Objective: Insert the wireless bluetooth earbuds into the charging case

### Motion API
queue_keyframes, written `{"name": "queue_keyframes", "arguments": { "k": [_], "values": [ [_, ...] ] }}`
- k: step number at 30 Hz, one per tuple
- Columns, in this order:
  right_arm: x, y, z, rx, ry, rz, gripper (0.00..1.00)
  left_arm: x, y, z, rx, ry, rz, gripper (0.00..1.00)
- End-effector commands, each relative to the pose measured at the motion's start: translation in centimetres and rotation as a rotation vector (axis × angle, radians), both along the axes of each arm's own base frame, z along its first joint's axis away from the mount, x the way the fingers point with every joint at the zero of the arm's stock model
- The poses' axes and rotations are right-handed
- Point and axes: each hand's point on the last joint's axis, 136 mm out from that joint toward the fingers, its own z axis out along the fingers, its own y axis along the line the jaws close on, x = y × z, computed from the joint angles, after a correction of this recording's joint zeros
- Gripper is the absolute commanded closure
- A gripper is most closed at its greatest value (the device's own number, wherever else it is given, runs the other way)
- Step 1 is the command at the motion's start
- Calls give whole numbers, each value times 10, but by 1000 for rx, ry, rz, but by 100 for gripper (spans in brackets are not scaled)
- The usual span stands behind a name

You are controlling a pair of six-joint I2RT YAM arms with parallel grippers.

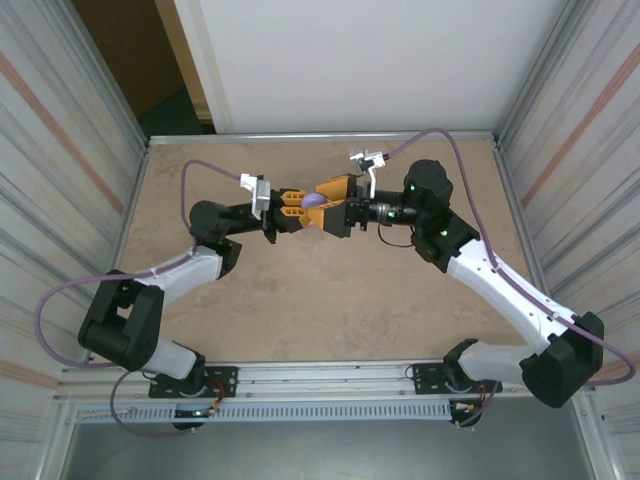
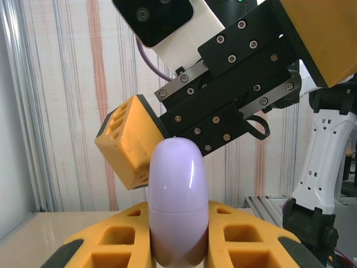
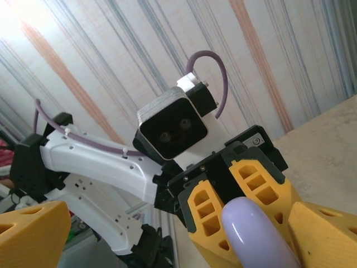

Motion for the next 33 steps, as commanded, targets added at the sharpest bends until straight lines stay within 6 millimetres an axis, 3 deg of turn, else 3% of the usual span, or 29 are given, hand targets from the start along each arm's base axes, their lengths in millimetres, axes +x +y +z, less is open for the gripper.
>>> {"name": "queue_keyframes", "arguments": {
  "k": [1, 9, 16, 20, 26, 33],
  "values": [
    [1, -11, -1, -10, -19, -57, 1, -4, 2, 12, -17, -43, 10, 100],
    [15, -39, -29, -19, 47, -170, 1, -7, 3, 18, -31, -41, 19, 100],
    [21, -67, -59, -27, 102, -277, 1, 5, 2, 15, -10, 27, 67, 100],
    [21, -83, -67, -7, 113, -335, 1, 12, 2, 11, 20, 83, 103, 100],
    [28, -101, -90, -4, 168, -400, 1, 17, 4, -9, 86, 198, 176, 100],
    [37, -121, -125, -7, 265, -493, 1, 1, -16, -52, 250, 282, 251, 100]
  ]
}}
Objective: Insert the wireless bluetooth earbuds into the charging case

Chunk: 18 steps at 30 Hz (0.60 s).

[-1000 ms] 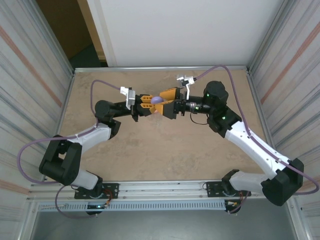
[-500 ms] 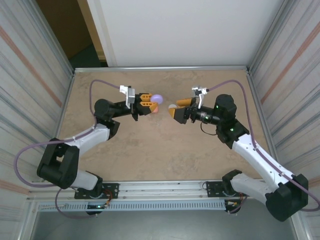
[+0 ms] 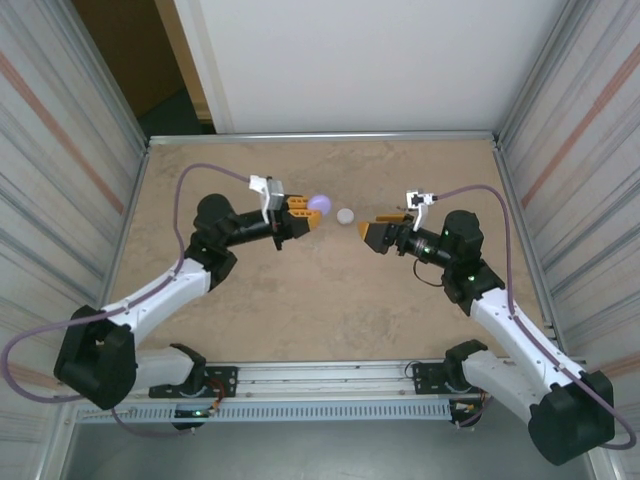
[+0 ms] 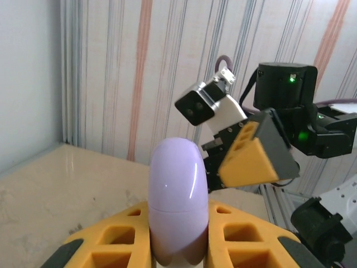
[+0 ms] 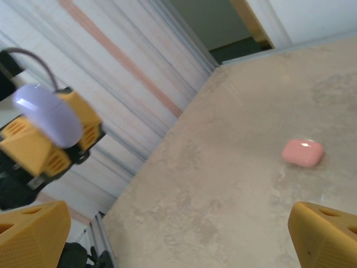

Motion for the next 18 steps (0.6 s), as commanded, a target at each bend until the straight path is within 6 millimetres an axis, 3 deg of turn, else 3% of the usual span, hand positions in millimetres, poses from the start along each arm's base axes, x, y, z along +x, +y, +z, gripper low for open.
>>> {"name": "queue_keyframes", "arguments": {
  "k": [1, 7, 18],
  "values": [
    [3, -13, -3, 32, 21, -64, 1, 0, -4, -36, 109, 66, 66, 100],
    [6, -33, -31, 3, 119, -133, 1, 3, -15, -78, 181, 197, 105, 100],
    [4, -60, -64, -70, 203, -245, 1, 33, -32, -163, 331, 582, 160, 100]
  ]
}}
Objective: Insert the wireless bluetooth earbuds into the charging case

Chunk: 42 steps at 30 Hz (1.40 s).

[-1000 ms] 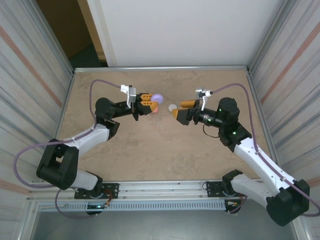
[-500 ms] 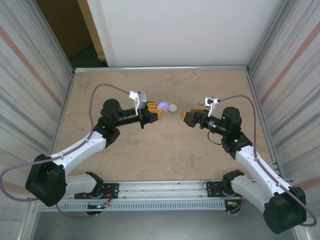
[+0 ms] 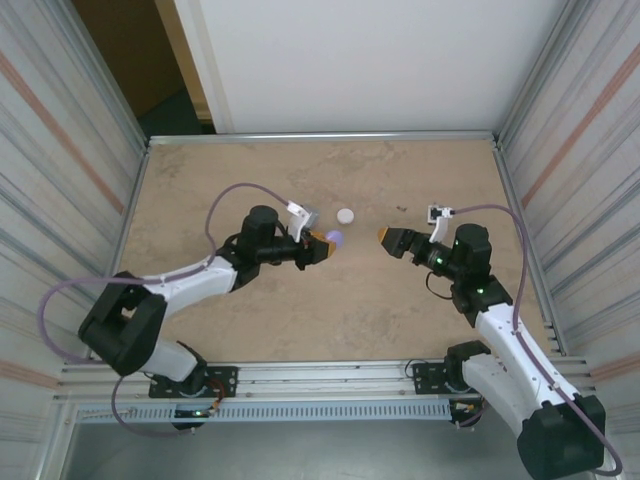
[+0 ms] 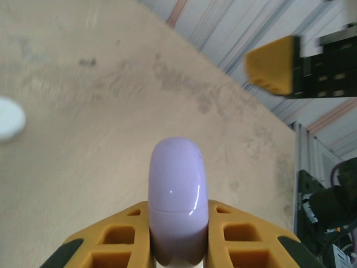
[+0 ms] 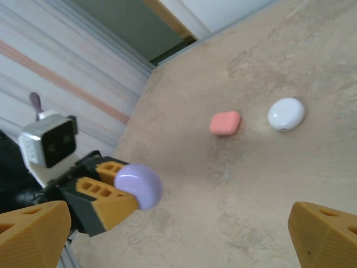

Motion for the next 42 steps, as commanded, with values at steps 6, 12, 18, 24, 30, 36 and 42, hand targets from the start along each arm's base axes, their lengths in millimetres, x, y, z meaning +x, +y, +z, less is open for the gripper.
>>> {"name": "queue_keyframes", "arguments": {
  "k": [6, 12, 18, 24, 30, 36, 42],
  "values": [
    [-3, -16, -21, -89, 56, -66, 1, 20, -9, -34, 63, 203, 63, 100],
    [-4, -23, -28, -134, 71, -89, 1, 29, -7, -57, 81, 268, 83, 100],
    [-3, -25, -34, -152, 81, -97, 1, 33, -4, -81, 123, 312, 97, 100],
    [-1, -26, -38, -161, 95, -96, 1, 33, -1, -99, 161, 338, 108, 100],
    [-1, -26, -41, -163, 105, -95, 1, 33, 1, -110, 188, 347, 116, 93],
    [-1, -25, -40, -156, 108, -86, 1, 31, 5, -121, 226, 352, 117, 85],
    [-2, -27, -39, -158, 108, -90, 1, 31, 8, -131, 238, 366, 134, 79]
  ]
}}
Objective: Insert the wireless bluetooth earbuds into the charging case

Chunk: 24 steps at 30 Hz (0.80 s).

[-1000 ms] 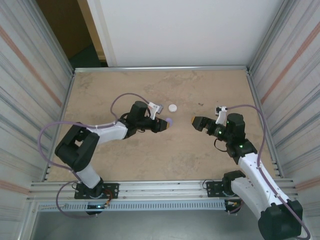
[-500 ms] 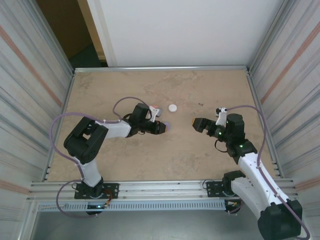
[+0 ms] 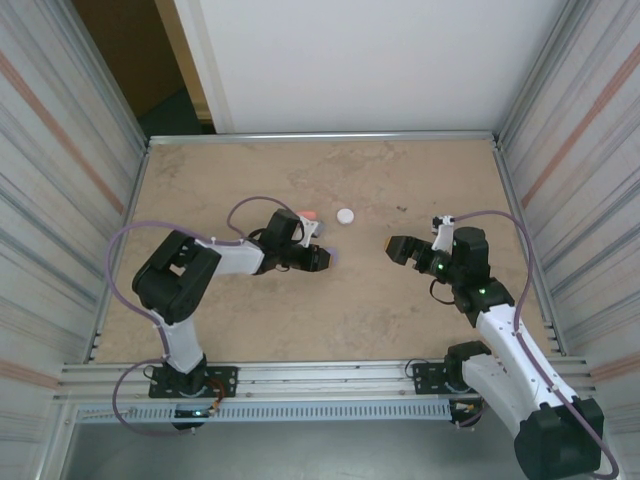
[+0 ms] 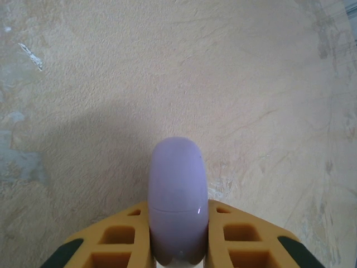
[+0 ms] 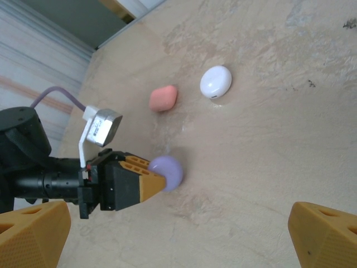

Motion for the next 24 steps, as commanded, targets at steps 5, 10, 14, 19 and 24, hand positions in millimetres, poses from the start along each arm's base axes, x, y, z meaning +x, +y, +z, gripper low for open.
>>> {"name": "queue_keyframes", "arguments": {
  "k": [5, 10, 14, 19, 24],
  "values": [
    [1, -4, 4, -17, -16, 0, 1, 5, 7, -8, 44, -16, 24, 75],
    [0, -6, 7, -15, -24, -4, 1, 4, 11, -11, 68, -22, 29, 69],
    [-1, -7, 9, -19, -24, 0, 1, 4, 14, -12, 79, -28, 35, 62],
    [-1, -10, 14, -24, -29, -9, 1, 4, 18, -8, 84, -39, 45, 56],
    [-1, -15, 18, -27, -39, -27, 1, 7, 23, 4, 77, -66, 68, 50]
  ]
}}
